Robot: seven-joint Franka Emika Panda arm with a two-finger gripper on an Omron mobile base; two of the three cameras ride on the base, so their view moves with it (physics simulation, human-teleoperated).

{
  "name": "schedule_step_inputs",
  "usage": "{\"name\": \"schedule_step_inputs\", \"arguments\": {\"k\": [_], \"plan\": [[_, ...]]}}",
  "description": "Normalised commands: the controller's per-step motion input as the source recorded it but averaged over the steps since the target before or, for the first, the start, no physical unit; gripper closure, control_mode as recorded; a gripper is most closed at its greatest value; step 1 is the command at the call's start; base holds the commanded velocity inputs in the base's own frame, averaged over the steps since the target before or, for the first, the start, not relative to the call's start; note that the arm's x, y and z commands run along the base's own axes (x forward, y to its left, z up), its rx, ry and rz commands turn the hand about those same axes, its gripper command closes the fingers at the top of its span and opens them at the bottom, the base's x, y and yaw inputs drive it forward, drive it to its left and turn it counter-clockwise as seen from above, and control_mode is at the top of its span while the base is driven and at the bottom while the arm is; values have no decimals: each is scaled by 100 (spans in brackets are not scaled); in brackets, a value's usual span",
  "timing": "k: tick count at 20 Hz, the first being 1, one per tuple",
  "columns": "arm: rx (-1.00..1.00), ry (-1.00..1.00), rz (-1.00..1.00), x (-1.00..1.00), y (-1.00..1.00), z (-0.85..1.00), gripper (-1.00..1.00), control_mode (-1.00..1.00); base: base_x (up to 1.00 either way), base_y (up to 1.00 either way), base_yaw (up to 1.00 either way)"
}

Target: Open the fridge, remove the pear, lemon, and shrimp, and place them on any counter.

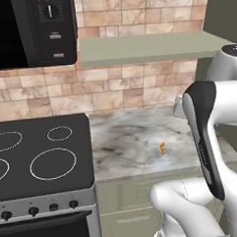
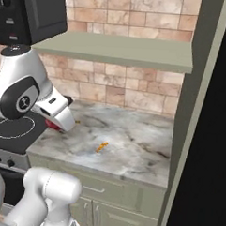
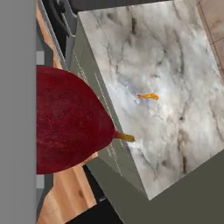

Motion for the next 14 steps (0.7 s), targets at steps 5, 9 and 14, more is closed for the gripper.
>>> {"name": "schedule_step_inputs", "arguments": {"k": [5,9,14], "plan": [[0,0,0,0,0,0,100,100,59,1,0],[0,0,0,0,0,0,100,-100,6,0,0],[0,2,0,16,8,-23,100,-100,0,0,0]]}}
